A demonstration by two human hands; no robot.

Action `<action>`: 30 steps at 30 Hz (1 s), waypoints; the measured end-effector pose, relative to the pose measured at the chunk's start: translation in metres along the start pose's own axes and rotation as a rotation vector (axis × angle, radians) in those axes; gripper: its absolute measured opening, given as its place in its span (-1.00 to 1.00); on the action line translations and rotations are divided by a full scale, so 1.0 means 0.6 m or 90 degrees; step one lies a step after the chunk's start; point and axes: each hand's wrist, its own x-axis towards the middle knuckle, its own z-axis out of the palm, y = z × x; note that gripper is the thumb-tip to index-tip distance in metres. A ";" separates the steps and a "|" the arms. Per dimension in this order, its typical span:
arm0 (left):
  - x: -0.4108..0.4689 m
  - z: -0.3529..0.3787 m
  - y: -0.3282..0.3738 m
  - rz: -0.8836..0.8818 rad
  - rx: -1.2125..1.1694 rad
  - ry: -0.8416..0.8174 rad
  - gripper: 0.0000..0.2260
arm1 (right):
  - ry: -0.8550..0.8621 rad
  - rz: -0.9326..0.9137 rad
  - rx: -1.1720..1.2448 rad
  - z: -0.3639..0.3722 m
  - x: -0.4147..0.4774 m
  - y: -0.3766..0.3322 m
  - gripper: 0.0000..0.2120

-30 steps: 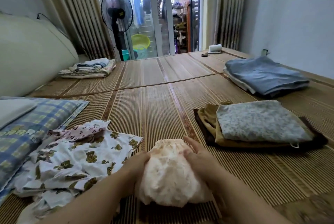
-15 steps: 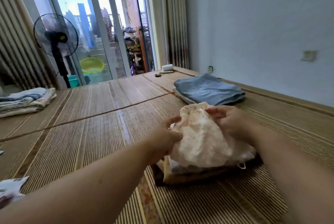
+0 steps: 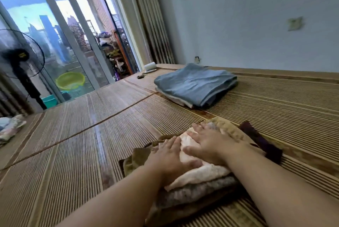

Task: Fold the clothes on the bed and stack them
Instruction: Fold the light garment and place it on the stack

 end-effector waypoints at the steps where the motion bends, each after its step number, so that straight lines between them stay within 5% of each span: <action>1: 0.000 0.001 0.002 -0.010 -0.030 -0.020 0.17 | -0.010 0.001 -0.006 0.001 0.002 0.000 -0.22; 7: -0.056 -0.022 0.003 -0.098 -0.151 -0.085 0.15 | -0.053 0.011 0.018 -0.034 -0.022 0.001 -0.03; 12: -0.211 -0.022 -0.044 -0.121 -0.193 0.018 -0.07 | 0.068 -0.026 -0.004 -0.082 -0.122 -0.045 0.09; 18: -0.446 -0.062 -0.077 -0.053 -0.042 0.238 -0.20 | 0.091 -0.187 -0.043 -0.105 -0.252 -0.258 -0.16; 23: -0.644 -0.086 -0.128 -0.070 -0.044 0.350 -0.26 | 0.069 -0.331 -0.097 -0.062 -0.354 -0.453 -0.18; 30: -0.879 -0.002 -0.254 -0.262 -0.142 0.280 -0.28 | -0.014 -0.434 -0.115 0.045 -0.460 -0.660 -0.19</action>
